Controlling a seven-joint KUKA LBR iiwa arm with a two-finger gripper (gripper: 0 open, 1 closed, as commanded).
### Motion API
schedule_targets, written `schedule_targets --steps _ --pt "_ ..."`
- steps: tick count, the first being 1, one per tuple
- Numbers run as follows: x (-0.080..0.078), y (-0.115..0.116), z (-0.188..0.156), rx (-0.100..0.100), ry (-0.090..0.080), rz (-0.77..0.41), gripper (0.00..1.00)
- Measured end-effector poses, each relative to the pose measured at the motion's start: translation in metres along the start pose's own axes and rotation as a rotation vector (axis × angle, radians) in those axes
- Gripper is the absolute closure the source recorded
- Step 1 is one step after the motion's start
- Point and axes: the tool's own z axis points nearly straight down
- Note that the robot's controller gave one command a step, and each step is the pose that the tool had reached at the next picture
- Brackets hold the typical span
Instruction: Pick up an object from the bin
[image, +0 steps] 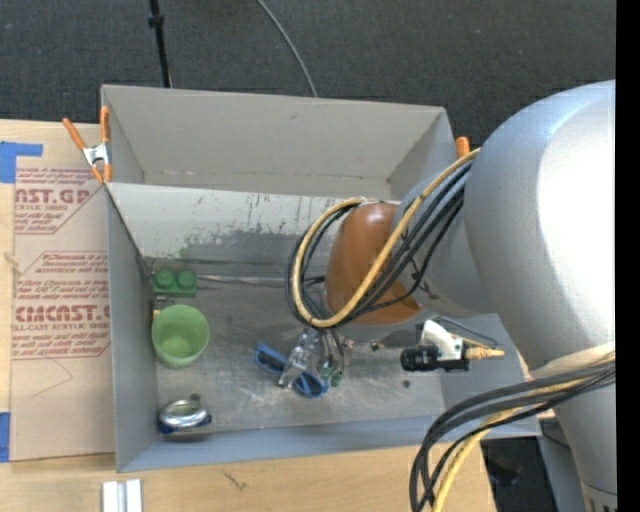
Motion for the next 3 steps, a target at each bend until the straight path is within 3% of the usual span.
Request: schedule_targets --steps 1,2,3 --pt "0.0 0.001 -0.033 0.002 -0.003 -0.001 1.0" --pt "-0.001 0.003 -0.096 0.0 -0.006 -0.002 1.0" --pt "-0.001 0.004 -0.124 0.001 -0.004 -0.003 1.0"
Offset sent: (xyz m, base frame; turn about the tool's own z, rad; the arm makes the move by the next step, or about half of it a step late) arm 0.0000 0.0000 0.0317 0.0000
